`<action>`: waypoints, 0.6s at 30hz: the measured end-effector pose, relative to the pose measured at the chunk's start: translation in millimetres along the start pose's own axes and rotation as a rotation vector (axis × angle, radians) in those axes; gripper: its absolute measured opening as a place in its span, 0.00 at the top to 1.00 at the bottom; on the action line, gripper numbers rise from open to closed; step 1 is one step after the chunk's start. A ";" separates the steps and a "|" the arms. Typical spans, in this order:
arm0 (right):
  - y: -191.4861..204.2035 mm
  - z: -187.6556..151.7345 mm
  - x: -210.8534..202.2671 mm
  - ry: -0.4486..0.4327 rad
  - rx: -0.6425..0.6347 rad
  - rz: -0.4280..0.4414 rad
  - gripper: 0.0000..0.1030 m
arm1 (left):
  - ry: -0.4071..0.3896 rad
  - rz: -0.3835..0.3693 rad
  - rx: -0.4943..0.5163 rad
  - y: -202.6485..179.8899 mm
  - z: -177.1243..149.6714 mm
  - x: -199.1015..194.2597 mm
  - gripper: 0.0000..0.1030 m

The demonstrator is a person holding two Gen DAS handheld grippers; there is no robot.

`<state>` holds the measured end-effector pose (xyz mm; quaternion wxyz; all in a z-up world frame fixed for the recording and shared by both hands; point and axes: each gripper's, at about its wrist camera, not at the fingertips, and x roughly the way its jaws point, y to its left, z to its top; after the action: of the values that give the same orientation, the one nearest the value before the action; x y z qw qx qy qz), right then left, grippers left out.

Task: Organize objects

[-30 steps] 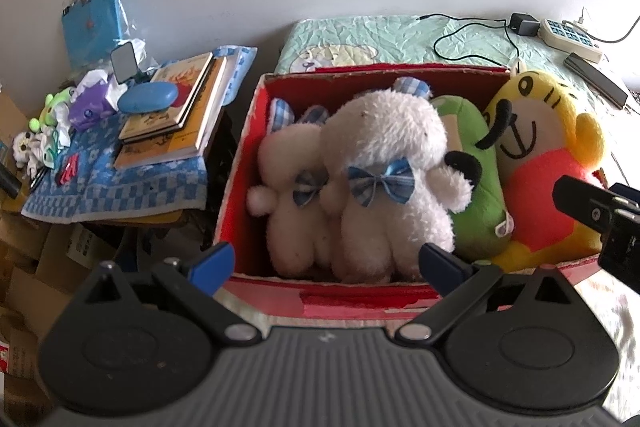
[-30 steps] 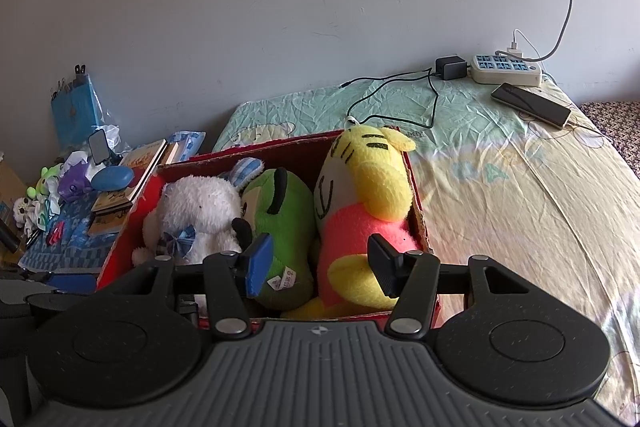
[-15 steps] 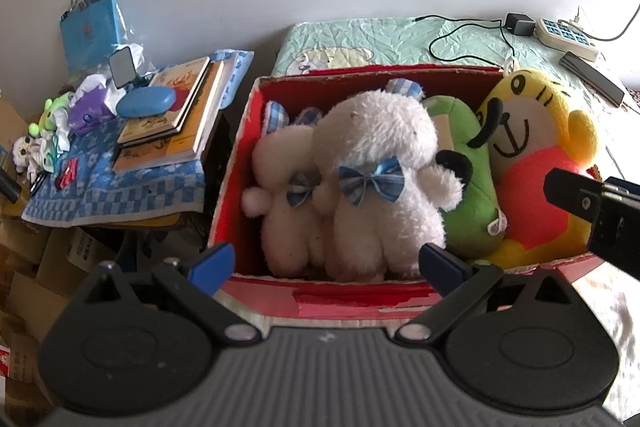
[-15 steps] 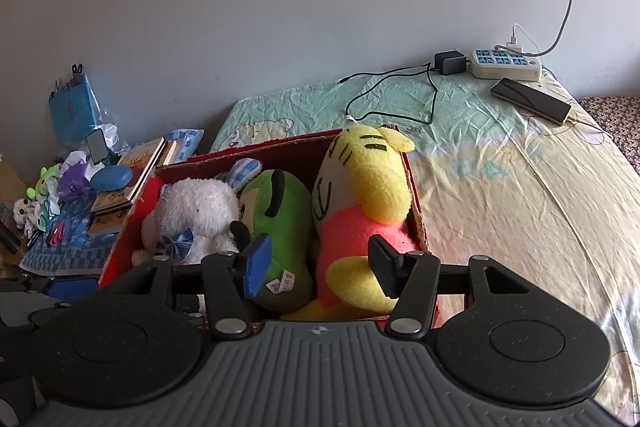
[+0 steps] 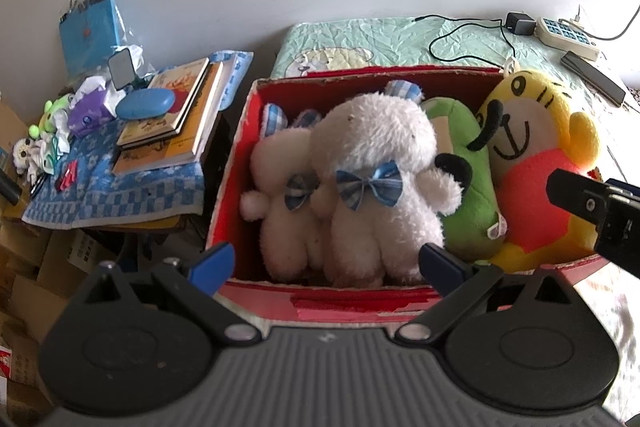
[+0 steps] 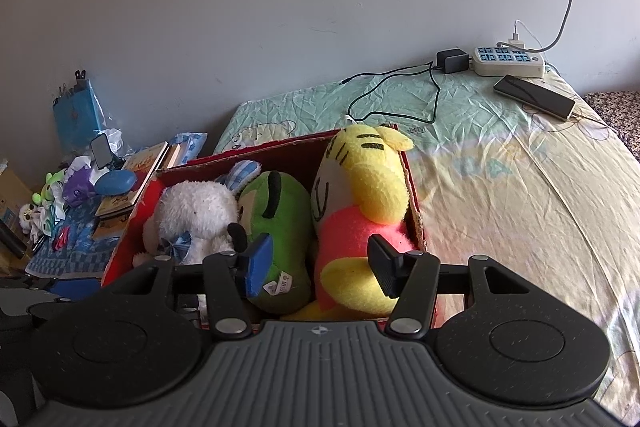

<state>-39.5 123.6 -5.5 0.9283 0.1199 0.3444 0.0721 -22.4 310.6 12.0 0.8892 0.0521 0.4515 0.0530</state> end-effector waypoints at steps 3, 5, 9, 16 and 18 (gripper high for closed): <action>-2.5 0.3 0.2 0.001 0.005 0.008 0.45 | 0.004 -0.001 -0.005 -0.2 0.7 1.4 0.04; -3.6 0.5 0.6 0.000 0.009 0.012 0.45 | 0.005 -0.001 -0.004 -0.3 1.2 2.1 0.04; -5.2 0.7 -0.2 -0.003 0.013 0.022 0.45 | 0.004 -0.004 -0.001 -1.8 2.0 3.3 0.03; -7.8 0.0 0.1 -0.008 0.017 0.024 0.45 | -0.004 -0.013 -0.006 -5.0 1.9 4.2 0.03; -8.2 0.5 -0.3 -0.014 0.018 0.029 0.45 | -0.007 -0.013 -0.008 -4.6 2.0 4.5 0.03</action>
<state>-39.0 115.6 -7.1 0.9284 0.1337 0.3369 0.0814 -17.9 306.6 8.9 0.8912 0.0461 0.4485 0.0488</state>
